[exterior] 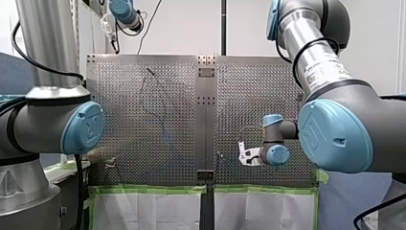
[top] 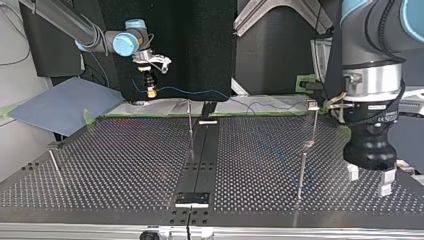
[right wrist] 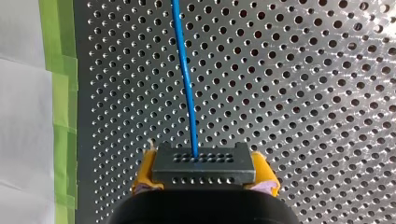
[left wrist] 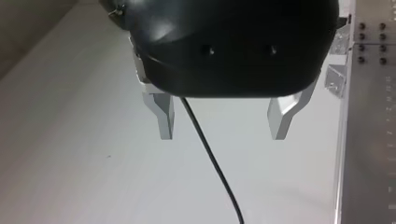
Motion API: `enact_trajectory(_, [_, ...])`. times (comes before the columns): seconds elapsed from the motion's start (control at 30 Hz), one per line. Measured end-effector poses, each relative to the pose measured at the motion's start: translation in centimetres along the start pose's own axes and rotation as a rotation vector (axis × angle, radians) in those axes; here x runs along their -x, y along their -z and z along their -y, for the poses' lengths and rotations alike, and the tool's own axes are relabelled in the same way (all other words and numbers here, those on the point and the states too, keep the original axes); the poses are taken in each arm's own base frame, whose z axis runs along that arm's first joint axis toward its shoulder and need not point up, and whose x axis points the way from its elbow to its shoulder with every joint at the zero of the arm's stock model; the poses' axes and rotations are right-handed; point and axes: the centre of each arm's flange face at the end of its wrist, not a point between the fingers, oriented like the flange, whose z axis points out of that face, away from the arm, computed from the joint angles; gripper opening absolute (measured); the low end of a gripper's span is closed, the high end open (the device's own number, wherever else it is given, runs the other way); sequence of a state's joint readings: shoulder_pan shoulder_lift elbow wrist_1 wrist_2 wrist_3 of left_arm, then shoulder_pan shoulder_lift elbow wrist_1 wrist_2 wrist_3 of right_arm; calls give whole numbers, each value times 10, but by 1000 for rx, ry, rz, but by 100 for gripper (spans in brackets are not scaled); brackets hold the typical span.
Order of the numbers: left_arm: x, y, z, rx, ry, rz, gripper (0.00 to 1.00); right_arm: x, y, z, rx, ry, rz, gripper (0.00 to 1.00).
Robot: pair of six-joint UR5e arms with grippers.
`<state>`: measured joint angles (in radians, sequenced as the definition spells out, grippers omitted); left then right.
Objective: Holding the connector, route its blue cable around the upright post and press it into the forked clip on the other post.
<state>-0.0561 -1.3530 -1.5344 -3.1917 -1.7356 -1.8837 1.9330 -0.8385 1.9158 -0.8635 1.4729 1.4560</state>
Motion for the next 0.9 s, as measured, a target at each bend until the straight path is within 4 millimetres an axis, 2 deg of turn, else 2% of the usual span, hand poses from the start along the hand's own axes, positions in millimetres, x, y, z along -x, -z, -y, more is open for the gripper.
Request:
enact_trajectory(0.2, [-24,-11,-5,30,-38,-87,100,0,0,0,-1,0,0,0])
enact_trajectory(0.53, [-65,-25,-24,122,-86,-224,100,0,1,1,-2,0,3,0])
enact_trajectory(0.9, [-74,-16,-27,135,-99,-324,100,0,1,1,-2,0,3,0])
